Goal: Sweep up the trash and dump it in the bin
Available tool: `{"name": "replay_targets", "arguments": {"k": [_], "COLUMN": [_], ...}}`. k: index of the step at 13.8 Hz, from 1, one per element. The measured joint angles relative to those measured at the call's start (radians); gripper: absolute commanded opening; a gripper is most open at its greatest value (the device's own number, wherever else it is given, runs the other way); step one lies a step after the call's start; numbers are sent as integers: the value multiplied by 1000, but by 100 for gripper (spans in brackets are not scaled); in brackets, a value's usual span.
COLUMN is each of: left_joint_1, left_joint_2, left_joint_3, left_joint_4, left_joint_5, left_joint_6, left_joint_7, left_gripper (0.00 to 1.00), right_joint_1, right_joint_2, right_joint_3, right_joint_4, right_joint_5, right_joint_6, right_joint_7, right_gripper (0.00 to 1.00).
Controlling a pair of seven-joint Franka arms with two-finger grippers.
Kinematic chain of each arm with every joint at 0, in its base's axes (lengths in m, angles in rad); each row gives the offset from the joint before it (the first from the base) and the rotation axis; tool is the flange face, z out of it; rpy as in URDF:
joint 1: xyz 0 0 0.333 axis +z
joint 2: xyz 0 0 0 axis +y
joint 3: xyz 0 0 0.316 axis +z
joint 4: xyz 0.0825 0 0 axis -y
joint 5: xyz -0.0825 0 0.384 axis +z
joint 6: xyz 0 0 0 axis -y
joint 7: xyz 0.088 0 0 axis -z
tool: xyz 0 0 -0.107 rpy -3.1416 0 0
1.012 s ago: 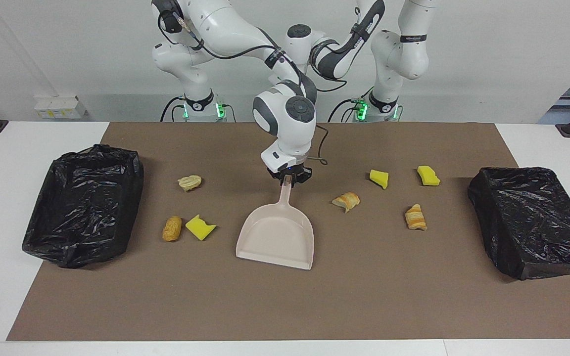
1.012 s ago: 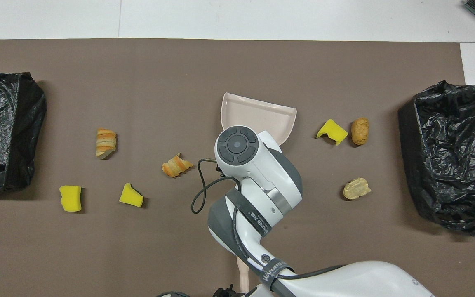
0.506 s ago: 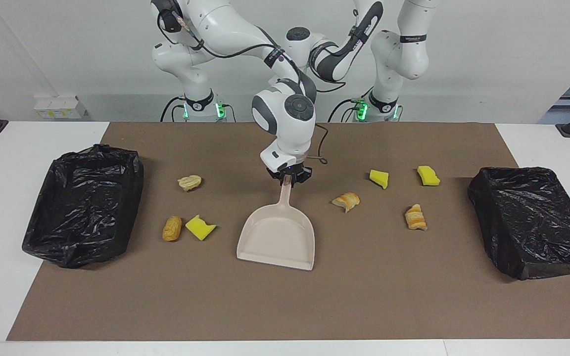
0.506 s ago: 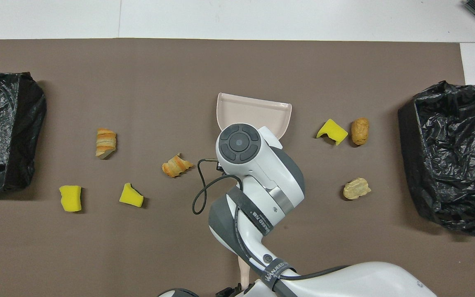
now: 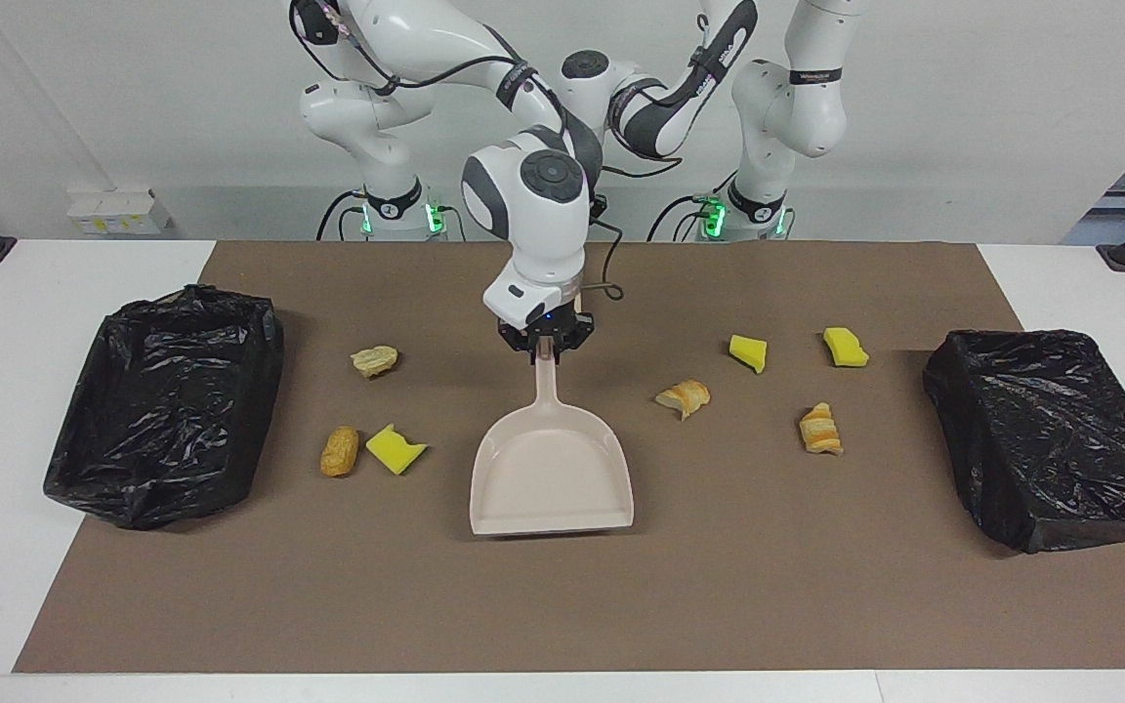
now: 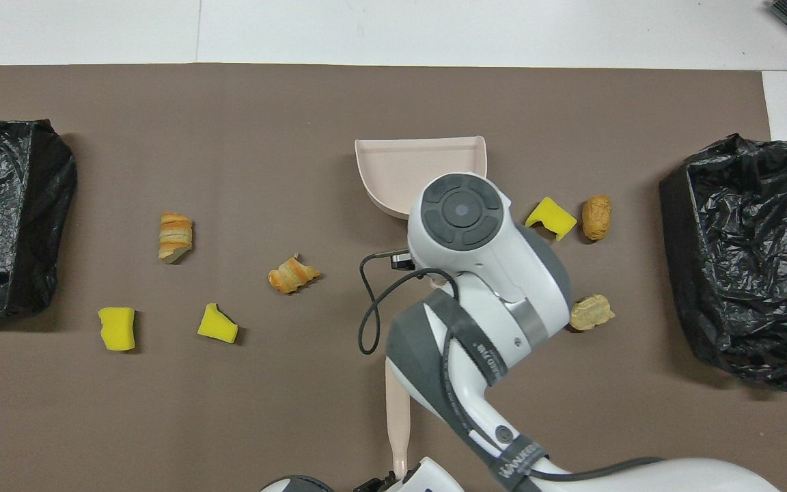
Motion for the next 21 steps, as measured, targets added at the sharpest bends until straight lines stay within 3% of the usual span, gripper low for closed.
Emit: {"name": "replay_targets", "arguments": {"k": [3, 7, 12, 14, 17, 21], "left_joint_1": [95, 299, 568, 664, 790, 991], "left_joint_2": [-14, -39, -37, -28, -13, 4], "left_joint_3": [9, 15, 19, 19, 19, 20], "left_joint_4": [60, 119, 198, 198, 199, 199], "left_joint_5": [0, 1, 14, 78, 136, 161], "left_joint_6": [-115, -209, -285, -286, -286, -285], "left_joint_7": [-3, -1, 2, 16, 198, 605], "left_gripper": [0, 0, 0, 0, 0, 0], "right_joint_1": [-90, -151, -152, -142, -122, -109], "right_joint_2": [-34, -35, -78, -122, -178, -208], "right_joint_3": [-2, -3, 1, 3, 5, 6], "right_joint_4": [-2, -29, -135, -213, -301, -329], "right_joint_5": [1, 2, 0, -3, -27, -160], "right_joint_6": [-67, -100, -34, 16, 49, 50], "right_joint_7": [-363, -764, -993, -1042, -1117, -1236], "right_gripper": [0, 0, 0, 0, 0, 0]}}
